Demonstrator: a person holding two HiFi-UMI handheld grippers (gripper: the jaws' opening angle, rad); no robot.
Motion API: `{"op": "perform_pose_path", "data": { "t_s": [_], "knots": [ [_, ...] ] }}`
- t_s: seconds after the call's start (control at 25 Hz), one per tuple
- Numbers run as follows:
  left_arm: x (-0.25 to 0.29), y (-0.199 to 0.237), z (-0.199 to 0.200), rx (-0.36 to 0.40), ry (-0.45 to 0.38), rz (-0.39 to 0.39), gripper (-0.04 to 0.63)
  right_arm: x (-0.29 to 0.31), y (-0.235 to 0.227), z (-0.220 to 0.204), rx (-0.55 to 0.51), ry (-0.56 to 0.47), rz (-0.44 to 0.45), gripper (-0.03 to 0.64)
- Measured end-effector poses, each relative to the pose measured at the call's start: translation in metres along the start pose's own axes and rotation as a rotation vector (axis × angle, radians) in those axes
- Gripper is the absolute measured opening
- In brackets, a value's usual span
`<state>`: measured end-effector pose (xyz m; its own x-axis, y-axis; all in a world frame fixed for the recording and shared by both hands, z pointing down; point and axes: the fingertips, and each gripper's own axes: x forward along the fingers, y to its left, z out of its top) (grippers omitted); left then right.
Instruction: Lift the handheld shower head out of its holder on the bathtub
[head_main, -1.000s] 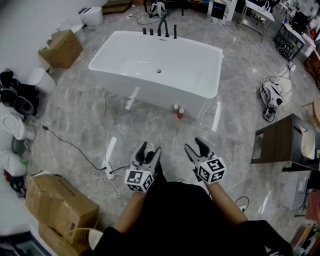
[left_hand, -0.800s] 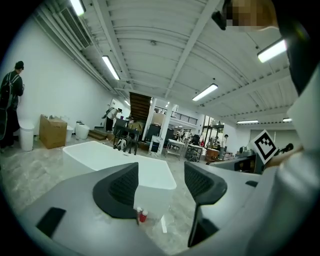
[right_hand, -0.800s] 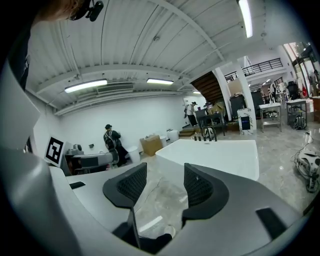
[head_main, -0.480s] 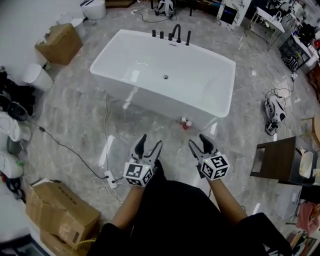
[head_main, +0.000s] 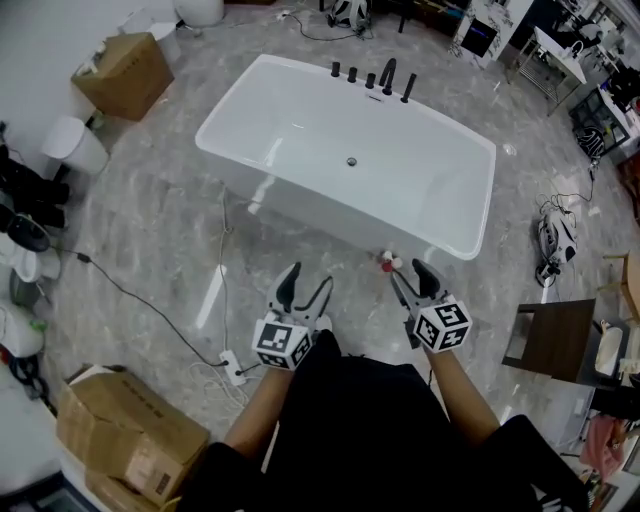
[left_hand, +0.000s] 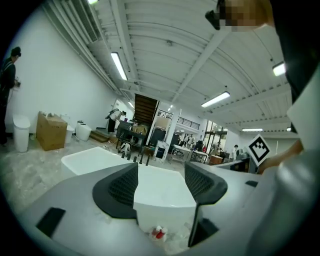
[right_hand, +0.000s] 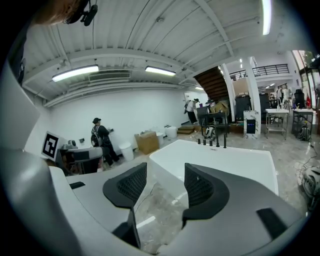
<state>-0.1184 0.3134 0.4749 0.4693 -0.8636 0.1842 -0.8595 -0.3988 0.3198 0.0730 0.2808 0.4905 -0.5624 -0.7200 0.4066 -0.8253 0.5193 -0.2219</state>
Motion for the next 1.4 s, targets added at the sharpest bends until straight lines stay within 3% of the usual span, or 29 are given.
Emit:
{"op": "perform_pose_path", "data": {
  "t_s": [0.24, 0.48, 1.0, 1.24, 1.4],
  "knots": [
    [0.000, 0.042, 0.027, 0.012, -0.036, -0.026, 0.270, 0.029, 0.022, 0.002, 0.015, 0.017, -0.024, 0.206],
    [0.000, 0.054, 0.023, -0.005, -0.064, -0.002, 0.270, 0.036, 0.016, -0.002, -0.008, 0.048, -0.030, 0.206],
    [-0.025, 0.083, 0.020, -0.051, -0.090, 0.079, 0.270, 0.086, 0.051, 0.008, -0.057, 0.059, 0.064, 0.206],
    [0.001, 0.089, 0.017, -0.035, -0.038, 0.074, 0.270, 0.108, 0.029, 0.016, -0.025, 0.045, 0.062, 0.206],
    [0.033, 0.096, 0.029, -0.018, -0.033, 0.069, 0.270, 0.126, -0.019, 0.028, -0.004, 0.012, -0.004, 0.206]
  ]
}}
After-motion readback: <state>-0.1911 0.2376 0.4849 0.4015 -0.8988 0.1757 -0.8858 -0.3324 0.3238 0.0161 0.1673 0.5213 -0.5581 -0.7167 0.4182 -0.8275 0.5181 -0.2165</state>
